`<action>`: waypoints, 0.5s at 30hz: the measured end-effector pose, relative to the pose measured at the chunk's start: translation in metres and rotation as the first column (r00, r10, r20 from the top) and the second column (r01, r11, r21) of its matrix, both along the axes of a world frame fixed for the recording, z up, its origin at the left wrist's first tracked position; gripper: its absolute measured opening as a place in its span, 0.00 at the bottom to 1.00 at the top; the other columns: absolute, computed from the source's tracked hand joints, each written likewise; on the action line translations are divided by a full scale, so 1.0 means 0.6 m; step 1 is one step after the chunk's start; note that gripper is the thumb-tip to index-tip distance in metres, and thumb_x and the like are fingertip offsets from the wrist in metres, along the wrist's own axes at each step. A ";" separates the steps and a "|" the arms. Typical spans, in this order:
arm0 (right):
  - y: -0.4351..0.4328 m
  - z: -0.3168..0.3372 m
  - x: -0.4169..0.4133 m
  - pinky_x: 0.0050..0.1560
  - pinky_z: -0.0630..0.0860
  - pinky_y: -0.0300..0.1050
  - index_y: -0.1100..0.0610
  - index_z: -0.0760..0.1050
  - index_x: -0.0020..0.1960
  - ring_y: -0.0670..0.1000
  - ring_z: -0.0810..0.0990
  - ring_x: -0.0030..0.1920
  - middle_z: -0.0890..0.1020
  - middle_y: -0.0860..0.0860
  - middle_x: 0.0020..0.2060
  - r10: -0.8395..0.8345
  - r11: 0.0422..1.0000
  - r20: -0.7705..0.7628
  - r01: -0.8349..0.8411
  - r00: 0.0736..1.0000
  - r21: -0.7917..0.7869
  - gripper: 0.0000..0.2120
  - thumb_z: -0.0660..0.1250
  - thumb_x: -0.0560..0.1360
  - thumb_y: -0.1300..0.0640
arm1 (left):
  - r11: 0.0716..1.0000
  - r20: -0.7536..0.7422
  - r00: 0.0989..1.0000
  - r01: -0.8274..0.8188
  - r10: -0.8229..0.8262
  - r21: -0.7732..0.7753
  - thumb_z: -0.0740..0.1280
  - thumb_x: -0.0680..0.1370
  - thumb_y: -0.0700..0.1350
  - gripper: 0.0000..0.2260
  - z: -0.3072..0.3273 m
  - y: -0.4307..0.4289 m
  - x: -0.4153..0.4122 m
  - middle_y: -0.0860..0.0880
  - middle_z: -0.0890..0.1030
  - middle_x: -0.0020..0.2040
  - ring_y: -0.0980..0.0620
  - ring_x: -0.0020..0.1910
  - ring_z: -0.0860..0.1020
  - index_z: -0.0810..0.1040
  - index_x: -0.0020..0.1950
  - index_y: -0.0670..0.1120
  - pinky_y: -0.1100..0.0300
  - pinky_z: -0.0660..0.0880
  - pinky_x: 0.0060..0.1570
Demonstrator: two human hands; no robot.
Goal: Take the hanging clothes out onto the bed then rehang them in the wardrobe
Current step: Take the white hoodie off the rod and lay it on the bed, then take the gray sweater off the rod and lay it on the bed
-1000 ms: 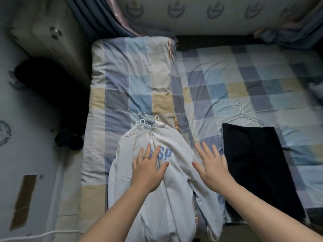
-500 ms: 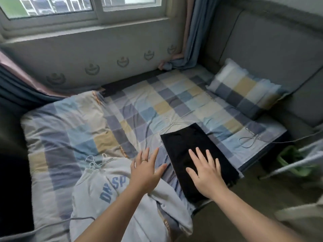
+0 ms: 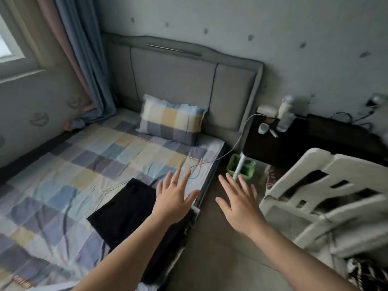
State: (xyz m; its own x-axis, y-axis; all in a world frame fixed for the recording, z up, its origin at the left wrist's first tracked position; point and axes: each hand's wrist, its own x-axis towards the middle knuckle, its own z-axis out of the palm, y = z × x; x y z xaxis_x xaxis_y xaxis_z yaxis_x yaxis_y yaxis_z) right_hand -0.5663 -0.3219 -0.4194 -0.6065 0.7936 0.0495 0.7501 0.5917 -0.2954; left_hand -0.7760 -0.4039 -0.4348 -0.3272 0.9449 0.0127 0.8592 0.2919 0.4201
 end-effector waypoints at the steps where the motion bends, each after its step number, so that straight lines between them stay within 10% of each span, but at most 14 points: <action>1: 0.023 0.010 0.040 0.74 0.44 0.61 0.40 0.47 0.79 0.52 0.44 0.78 0.50 0.42 0.79 -0.043 0.999 -0.006 0.043 0.999 0.016 0.30 0.52 0.80 0.38 | 0.999 -0.002 0.999 0.053 -0.053 0.013 0.48 0.78 0.70 0.32 0.008 0.043 0.034 0.54 0.47 0.82 0.50 0.80 0.43 0.45 0.80 0.63 0.45 0.45 0.76; 15: 0.126 0.132 0.550 0.74 0.55 0.58 0.44 0.51 0.78 0.53 0.53 0.77 0.58 0.44 0.78 -0.671 0.724 -0.110 0.680 0.733 0.112 0.29 0.53 0.80 0.39 | 0.650 -0.039 0.664 0.741 -0.747 0.171 0.49 0.79 0.69 0.31 0.127 0.437 0.546 0.56 0.45 0.82 0.52 0.79 0.39 0.46 0.80 0.63 0.47 0.39 0.76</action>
